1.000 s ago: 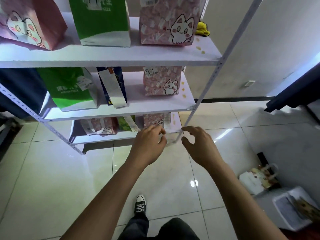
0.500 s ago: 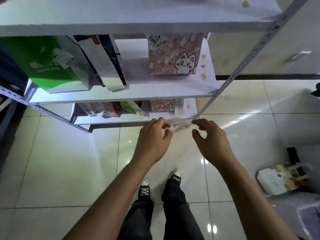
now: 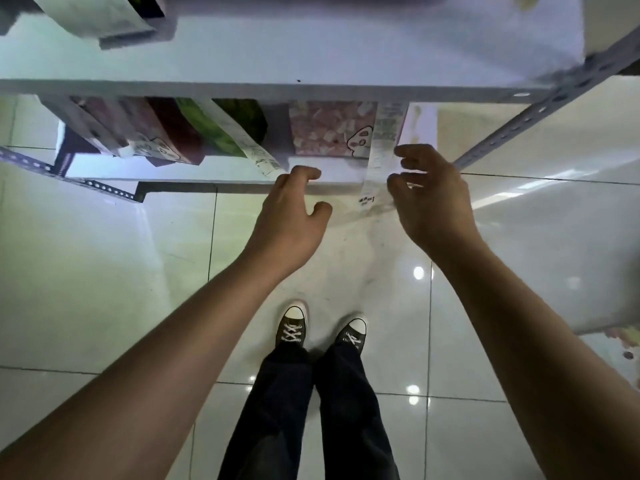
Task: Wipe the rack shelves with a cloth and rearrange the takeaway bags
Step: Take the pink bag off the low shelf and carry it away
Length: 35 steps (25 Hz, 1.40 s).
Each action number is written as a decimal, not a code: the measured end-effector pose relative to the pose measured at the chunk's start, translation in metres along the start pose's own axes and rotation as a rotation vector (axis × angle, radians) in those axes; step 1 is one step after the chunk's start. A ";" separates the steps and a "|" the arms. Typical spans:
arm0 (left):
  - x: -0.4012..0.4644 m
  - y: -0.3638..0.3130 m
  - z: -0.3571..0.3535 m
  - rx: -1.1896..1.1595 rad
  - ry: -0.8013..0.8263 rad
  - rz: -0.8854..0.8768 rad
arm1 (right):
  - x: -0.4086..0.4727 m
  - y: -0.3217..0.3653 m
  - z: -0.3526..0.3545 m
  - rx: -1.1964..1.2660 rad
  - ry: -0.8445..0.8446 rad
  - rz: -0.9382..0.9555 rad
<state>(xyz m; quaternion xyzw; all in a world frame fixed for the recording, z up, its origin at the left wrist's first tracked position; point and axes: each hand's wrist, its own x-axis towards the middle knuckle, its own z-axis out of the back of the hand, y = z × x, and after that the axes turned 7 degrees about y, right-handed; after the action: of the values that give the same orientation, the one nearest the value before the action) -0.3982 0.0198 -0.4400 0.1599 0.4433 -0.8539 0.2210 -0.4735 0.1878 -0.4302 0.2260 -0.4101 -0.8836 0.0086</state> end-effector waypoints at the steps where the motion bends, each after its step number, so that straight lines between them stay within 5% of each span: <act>1: 0.019 0.015 -0.009 -0.010 -0.017 0.004 | 0.017 -0.016 -0.014 0.026 -0.015 -0.008; 10: 0.172 0.119 -0.065 -0.159 -0.138 0.138 | 0.149 -0.120 -0.102 0.375 -0.123 -0.176; 18: 0.250 0.105 -0.058 -0.429 -0.215 0.190 | 0.200 -0.122 -0.093 0.522 -0.089 -0.092; 35: 0.112 0.103 -0.041 -0.367 -0.024 0.107 | 0.058 -0.106 -0.092 0.606 -0.161 -0.220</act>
<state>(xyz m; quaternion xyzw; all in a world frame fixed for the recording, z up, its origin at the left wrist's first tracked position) -0.4368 -0.0251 -0.5864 0.1299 0.5796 -0.7478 0.2967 -0.4697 0.1806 -0.5819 0.1906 -0.6267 -0.7321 -0.1869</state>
